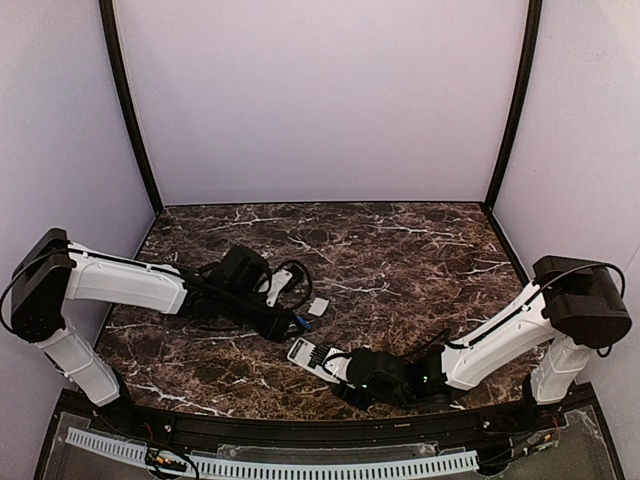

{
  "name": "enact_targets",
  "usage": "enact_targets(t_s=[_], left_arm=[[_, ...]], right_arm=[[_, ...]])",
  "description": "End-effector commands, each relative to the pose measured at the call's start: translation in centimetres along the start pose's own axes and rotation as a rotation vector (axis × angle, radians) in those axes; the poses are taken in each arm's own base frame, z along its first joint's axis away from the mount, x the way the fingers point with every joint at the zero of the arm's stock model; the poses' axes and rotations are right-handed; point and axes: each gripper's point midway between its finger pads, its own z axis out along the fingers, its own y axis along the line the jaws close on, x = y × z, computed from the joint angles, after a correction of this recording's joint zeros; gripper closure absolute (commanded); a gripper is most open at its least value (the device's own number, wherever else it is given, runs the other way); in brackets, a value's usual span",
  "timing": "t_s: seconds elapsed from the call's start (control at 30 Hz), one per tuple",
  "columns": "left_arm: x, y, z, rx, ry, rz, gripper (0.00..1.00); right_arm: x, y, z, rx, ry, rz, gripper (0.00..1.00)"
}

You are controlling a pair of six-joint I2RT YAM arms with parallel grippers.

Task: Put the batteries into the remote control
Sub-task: Pick up the battery from the center of the board.

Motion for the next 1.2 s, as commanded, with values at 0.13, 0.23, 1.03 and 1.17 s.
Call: enact_targets(t_s=[0.13, 0.23, 1.03, 1.17], left_arm=[[-0.7, 0.3, -0.3, -0.010, -0.011, -0.009, 0.56], [-1.5, 1.9, -0.3, -0.117, 0.011, 0.031, 0.57], [-2.3, 5.1, 0.7, -0.226, 0.328, 0.255, 0.36], [-2.1, 5.0, 1.0, -0.214, 0.313, 0.072, 0.41]], right_arm=[[5.8, 2.5, -0.8, -0.136, 0.187, -0.042, 1.00], [6.2, 2.6, -1.5, -0.151, 0.206, 0.006, 1.00], [6.5, 1.4, -3.6, -0.158, 0.218, 0.126, 1.00], [6.5, 1.0, -3.7, -0.143, 0.212, 0.135, 1.00]])
